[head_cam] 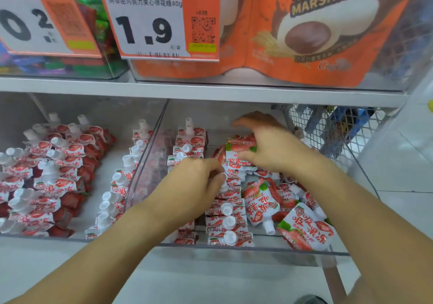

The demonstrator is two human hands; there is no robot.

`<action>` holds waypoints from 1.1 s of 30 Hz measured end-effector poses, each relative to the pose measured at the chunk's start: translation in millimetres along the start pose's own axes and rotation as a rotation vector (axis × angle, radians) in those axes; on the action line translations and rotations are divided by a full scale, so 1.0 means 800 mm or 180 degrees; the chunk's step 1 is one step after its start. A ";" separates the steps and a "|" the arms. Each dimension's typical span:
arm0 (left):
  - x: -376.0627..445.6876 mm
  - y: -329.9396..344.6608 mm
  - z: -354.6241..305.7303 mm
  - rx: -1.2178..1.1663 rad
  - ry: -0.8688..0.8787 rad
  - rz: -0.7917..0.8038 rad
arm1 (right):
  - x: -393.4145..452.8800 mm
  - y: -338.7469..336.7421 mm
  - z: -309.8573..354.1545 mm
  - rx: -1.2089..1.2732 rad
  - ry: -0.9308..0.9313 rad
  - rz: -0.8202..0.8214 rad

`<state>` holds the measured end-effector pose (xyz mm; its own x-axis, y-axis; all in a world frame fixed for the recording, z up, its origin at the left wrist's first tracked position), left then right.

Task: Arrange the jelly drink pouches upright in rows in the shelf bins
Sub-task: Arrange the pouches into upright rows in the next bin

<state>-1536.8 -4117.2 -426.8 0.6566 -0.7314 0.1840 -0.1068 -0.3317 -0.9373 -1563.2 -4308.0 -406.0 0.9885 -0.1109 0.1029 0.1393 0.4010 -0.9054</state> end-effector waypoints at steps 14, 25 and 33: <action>0.003 -0.006 0.005 -0.1113 -0.0980 -0.0550 | -0.007 0.002 0.001 0.2414 0.1263 -0.0934; -0.023 -0.073 0.023 -0.1276 -0.1044 -0.0978 | 0.026 0.008 0.004 0.1719 0.0424 -0.0320; -0.054 -0.088 0.030 -0.1008 -0.0853 -0.1059 | 0.084 0.067 -0.005 -0.0314 0.0673 0.1496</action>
<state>-1539.5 -4048.2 -375.8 0.8567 -0.3918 0.3354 -0.0531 -0.7138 -0.6983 -1489.5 -4297.9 -449.1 0.9080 -0.1249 -0.4000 -0.3328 0.3652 -0.8694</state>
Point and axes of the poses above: each hand's wrist, its own x-axis towards the middle knuckle, its own y-axis out of the palm, z = x × y, the point moved 2 cm from there along x, towards the middle knuckle, and after that the axes turned 9 degrees about x, right-handed, at the moved point
